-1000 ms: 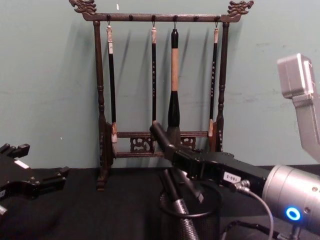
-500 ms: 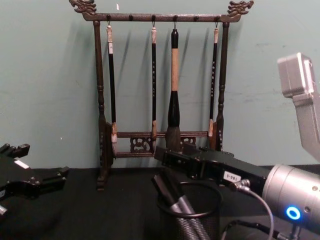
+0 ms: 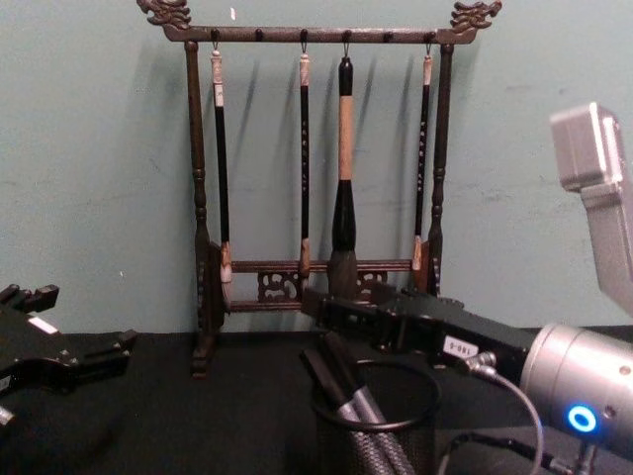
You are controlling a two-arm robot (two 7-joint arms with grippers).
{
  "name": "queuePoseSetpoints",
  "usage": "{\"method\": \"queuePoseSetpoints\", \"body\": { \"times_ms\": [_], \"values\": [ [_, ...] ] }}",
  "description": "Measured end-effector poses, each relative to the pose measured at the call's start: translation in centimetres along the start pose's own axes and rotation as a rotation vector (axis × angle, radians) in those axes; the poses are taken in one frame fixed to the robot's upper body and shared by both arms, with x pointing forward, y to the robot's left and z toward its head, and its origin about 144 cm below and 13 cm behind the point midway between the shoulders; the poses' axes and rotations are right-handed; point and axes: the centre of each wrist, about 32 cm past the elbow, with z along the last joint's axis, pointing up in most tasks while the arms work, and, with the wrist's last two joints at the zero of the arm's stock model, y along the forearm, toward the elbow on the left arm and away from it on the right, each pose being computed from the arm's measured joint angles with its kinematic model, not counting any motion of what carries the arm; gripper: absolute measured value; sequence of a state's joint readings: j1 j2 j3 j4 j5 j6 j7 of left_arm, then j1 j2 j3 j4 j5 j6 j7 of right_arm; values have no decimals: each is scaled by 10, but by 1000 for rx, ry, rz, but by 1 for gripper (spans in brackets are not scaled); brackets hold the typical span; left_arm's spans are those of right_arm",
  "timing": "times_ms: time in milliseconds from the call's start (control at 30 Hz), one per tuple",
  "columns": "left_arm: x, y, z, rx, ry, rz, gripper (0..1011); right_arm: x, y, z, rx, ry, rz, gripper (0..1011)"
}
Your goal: Pick up the water-based marker from the table and place it into the pen holder.
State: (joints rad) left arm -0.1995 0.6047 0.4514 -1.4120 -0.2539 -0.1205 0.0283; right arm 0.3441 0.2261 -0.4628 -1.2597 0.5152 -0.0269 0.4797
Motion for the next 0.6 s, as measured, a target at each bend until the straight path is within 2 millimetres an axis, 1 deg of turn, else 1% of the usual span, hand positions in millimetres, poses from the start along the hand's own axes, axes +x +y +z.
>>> {"method": "queuePoseSetpoints", "body": {
  "times_ms": [167, 367, 600],
  "values": [
    [0, 0, 0, 0, 0, 0, 1001, 2, -2, 6, 18, -4, -1, 1002],
    [0, 0, 0, 0, 0, 0, 1001, 5, -6, 19, 52, -26, -31, 1002],
    [0, 0, 0, 0, 0, 0, 1001, 17, -22, 34, 81, -64, -138, 1000]
  ]
}}
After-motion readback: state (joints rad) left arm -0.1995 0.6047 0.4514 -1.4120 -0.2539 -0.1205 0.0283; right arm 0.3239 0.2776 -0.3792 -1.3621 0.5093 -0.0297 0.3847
